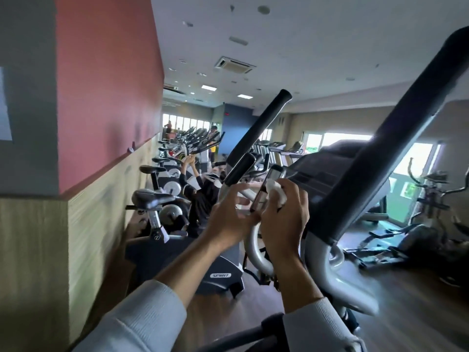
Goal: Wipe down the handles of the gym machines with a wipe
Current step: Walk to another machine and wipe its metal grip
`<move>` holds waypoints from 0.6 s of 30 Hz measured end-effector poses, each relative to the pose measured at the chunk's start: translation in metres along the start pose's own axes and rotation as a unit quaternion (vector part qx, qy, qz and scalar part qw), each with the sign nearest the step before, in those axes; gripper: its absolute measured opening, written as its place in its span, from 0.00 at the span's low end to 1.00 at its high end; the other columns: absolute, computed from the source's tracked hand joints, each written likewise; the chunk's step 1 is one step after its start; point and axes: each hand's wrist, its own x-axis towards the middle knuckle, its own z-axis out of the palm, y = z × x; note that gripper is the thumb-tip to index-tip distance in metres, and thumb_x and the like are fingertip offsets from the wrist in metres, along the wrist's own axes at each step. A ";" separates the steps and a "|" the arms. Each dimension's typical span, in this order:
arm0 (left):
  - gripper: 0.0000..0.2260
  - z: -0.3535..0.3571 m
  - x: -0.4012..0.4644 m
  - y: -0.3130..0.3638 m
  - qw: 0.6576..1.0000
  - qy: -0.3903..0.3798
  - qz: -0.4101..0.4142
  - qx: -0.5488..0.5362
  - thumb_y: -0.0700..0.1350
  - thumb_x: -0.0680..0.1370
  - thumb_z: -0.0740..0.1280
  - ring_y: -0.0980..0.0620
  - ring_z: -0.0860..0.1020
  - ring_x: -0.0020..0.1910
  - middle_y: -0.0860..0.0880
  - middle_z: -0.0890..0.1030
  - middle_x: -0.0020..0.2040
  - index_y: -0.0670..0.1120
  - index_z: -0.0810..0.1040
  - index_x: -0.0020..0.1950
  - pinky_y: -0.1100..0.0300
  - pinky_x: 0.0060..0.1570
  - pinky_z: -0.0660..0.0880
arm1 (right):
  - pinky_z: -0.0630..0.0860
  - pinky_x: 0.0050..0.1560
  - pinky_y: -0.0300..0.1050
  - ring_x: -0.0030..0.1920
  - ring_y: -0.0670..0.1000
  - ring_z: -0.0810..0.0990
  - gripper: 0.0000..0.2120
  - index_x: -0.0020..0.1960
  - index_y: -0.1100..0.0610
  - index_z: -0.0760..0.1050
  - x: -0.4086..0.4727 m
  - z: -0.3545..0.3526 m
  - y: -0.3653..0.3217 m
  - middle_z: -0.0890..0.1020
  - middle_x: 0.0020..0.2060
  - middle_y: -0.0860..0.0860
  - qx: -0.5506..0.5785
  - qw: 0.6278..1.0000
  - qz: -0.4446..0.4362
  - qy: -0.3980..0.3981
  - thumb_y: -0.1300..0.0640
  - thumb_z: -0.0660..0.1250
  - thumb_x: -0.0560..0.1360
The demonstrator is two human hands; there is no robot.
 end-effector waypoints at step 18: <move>0.32 0.049 0.013 -0.061 0.980 -0.103 -0.001 -0.170 0.45 0.79 0.64 0.60 0.80 0.36 0.63 0.81 0.40 0.73 0.54 0.72 0.54 0.41 0.78 | 0.78 0.43 0.34 0.37 0.47 0.80 0.07 0.51 0.55 0.84 -0.009 0.015 0.014 0.80 0.39 0.51 -0.210 0.969 -0.109 -0.069 0.61 0.70 0.74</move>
